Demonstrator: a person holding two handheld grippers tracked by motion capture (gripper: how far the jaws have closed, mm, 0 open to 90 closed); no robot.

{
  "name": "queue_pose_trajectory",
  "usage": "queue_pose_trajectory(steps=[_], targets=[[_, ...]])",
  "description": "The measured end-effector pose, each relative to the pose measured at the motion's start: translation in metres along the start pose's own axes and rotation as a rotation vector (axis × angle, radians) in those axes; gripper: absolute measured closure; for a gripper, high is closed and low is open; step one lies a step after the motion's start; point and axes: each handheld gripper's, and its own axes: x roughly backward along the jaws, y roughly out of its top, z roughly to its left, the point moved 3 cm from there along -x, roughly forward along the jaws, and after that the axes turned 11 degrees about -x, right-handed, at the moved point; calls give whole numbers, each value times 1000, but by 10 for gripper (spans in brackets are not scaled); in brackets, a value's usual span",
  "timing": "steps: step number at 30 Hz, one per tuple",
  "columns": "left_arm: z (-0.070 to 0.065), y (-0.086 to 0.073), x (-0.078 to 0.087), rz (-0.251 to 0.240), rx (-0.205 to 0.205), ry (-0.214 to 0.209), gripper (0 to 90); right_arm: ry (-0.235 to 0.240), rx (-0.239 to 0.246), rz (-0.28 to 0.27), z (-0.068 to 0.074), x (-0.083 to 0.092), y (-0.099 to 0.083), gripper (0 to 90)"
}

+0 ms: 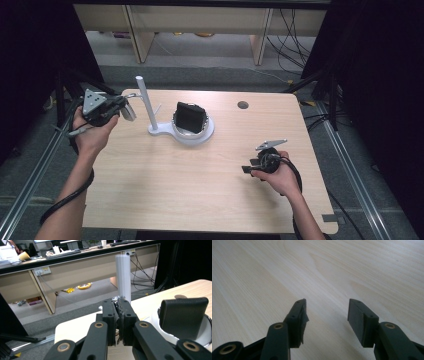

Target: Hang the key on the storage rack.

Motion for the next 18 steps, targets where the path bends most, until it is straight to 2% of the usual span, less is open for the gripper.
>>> queue_pose_trajectory(steps=[5,12,13,15,18], targets=[[-3,-11,-5,25,12,-17,845,2,0,3,0,0,0,504],[-10,-16,-12,45,6,-35,844,0,2,-2,0,0,0,504],[-11,-17,-13,46,6,-38,844,-1,23,-27,-2,-2,0,504],[-14,-19,-16,57,7,-45,843,6,-5,-13,0,0,0,504],[-14,-20,-17,63,3,-45,842,10,-5,-18,-1,0,-1,504]])
